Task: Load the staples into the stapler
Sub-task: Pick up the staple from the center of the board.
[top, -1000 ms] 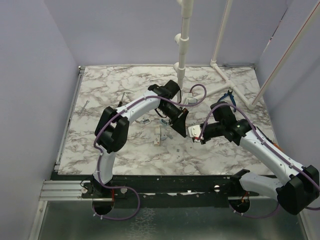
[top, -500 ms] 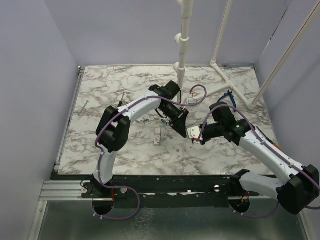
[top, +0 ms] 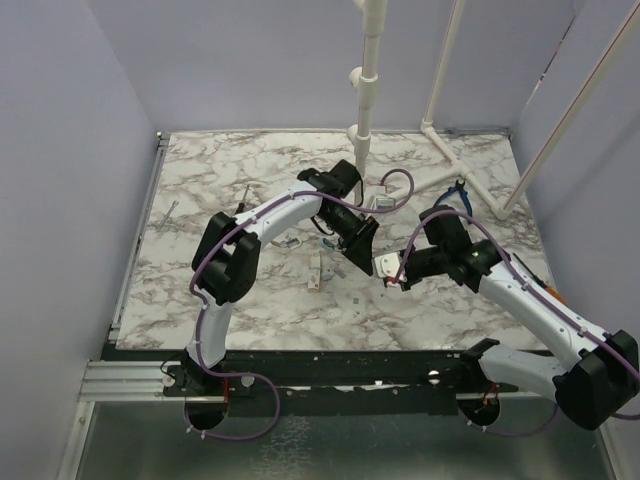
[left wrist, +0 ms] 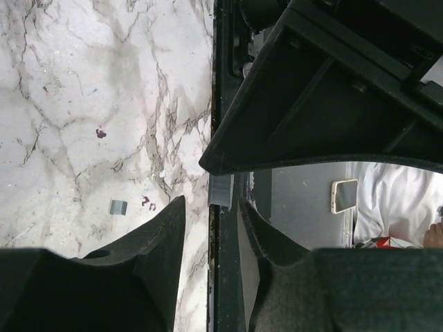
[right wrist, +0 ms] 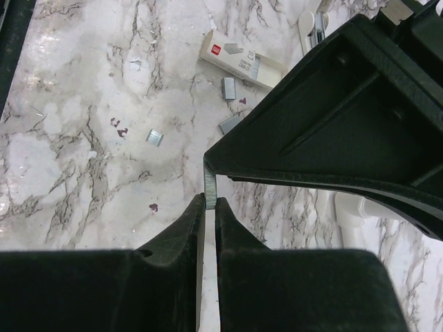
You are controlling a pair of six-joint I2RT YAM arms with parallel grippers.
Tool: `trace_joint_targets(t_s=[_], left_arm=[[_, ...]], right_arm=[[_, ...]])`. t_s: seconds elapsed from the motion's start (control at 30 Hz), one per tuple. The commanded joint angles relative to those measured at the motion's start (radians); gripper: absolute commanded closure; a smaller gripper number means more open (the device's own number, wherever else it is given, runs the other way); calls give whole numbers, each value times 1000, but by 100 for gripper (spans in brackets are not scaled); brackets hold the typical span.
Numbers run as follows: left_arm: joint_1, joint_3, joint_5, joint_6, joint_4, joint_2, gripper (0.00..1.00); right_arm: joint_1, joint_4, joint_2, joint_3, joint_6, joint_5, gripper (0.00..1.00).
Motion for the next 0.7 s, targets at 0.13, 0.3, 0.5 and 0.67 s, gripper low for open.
trace_joint_targets(t_s=[0.13, 0.3, 0.5, 0.67], left_arm=[[44, 40, -51, 41, 26, -22, 57], [135, -36, -138, 25, 180, -121, 52], [202, -365, -295, -21, 605, -361, 45], [208, -528, -445, 57, 759, -495, 22]], right_arm=[[6, 34, -36, -46, 124, -4, 92], [-8, 120, -10, -57, 341, -24, 93], [-57, 166, 110, 8, 591, -154, 94], [-131, 166, 249, 65, 731, -319, 94]])
